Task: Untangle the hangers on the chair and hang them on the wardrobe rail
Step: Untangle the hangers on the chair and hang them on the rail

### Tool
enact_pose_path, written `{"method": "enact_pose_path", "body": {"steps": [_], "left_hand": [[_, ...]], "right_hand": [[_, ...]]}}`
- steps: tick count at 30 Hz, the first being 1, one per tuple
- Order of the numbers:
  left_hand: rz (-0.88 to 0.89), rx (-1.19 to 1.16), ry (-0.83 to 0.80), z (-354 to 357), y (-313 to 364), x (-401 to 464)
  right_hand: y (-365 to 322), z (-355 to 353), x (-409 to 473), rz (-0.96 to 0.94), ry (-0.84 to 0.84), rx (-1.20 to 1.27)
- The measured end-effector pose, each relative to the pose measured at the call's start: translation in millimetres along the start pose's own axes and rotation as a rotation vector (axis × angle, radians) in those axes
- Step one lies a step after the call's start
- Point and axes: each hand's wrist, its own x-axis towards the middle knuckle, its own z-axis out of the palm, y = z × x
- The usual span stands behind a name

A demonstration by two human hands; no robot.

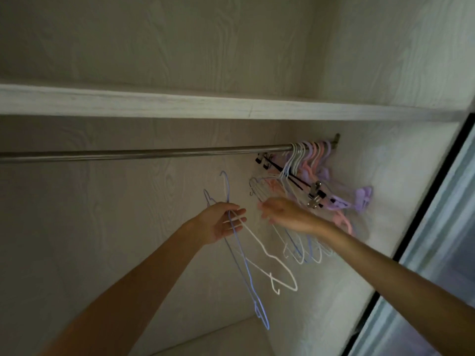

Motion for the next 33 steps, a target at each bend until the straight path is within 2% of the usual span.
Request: {"method": "enact_pose_path", "body": {"steps": [2,3,5,8,12,14,21,26,30,33], "left_hand": [[0.002,0.028,-0.023,8,-4,2],[-0.002,0.039,-0.035,13,-7,3],[-0.008,0.034,-0.061,21,-10,6],[-0.023,0.041,-0.101,32,-13,5],[-0.012,-0.032,-0.121,38,-10,3],[-0.015,-0.039,-0.108,36,-7,1],[0.035,-0.004,-0.039,27,6,0],[0.078,-0.021,0.047,22,8,1],[0.147,0.002,0.168,23,11,0],[0.194,0.008,0.208,23,16,-3]], "right_hand": [[-7,20,-15,0.099,-0.162,0.22],[-6,26,-19,0.111,-0.183,0.304],[-5,31,-23,0.115,-0.126,0.395],[5,30,-28,0.108,0.069,0.454],[25,19,-32,0.017,0.319,0.206],[28,9,-32,-0.013,0.373,0.187],[22,-8,-19,-0.033,0.324,0.069],[31,-18,-37,-0.043,0.372,0.078],[22,-33,-28,-0.092,0.435,-0.057],[18,-34,-2,-0.058,0.424,-0.176]]}}
